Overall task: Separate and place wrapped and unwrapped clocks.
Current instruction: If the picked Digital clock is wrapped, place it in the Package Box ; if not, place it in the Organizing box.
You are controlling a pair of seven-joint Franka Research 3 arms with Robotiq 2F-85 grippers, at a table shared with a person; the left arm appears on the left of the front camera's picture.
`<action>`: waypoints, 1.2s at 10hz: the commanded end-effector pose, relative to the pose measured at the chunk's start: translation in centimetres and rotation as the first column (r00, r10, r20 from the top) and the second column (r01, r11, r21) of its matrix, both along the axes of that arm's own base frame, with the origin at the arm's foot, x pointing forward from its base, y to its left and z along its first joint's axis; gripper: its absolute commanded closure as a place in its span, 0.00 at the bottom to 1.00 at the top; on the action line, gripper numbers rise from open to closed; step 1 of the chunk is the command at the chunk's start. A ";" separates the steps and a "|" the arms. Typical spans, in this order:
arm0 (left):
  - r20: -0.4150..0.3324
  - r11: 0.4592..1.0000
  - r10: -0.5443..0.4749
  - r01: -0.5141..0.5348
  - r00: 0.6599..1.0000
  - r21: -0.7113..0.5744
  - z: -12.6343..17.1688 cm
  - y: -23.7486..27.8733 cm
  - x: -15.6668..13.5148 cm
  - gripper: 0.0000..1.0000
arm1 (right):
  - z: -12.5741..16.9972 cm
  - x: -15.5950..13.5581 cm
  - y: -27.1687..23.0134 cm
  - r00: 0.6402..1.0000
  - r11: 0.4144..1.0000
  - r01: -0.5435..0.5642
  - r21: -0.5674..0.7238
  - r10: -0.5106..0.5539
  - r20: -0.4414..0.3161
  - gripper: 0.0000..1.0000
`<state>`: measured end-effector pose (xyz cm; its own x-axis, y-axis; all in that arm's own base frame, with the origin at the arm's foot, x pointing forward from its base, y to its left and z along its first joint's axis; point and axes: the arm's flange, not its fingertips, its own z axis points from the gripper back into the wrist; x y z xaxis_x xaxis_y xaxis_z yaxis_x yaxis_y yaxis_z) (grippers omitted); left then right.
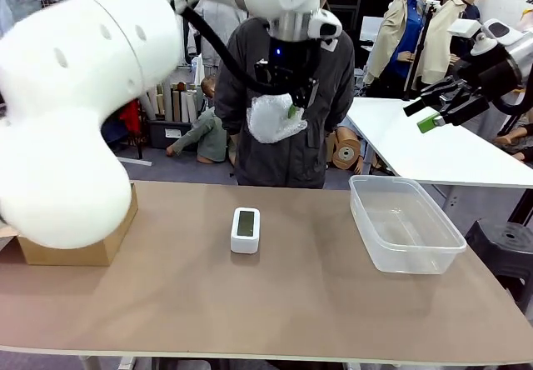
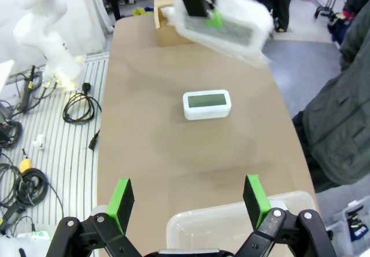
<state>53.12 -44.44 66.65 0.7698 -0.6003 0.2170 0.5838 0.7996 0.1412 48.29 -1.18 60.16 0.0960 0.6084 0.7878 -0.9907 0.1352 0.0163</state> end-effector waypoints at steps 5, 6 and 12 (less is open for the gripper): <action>-0.122 0.998 0.067 -0.066 0.990 0.014 12.1 9.2 -3.0 1.00 | 0.2 0.0 0.1 1.000 1.000 -0.005 0.003 0.005 0.003 0.00; -0.088 0.992 0.125 -0.121 0.988 0.046 13.7 11.5 -3.9 1.00 | 0.2 0.0 0.1 1.000 1.000 -0.005 0.003 0.005 0.003 0.00; -0.071 0.919 0.354 -0.333 0.933 0.210 16.7 21.3 -9.1 1.00 | 0.2 0.0 0.1 1.000 1.000 -0.005 0.003 0.005 0.003 0.00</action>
<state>44.42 -23.49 81.99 0.9313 -0.3595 0.0592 0.3362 0.9105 0.2406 48.29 -1.19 60.17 0.0960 0.6084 0.7878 -0.9907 0.1353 0.0163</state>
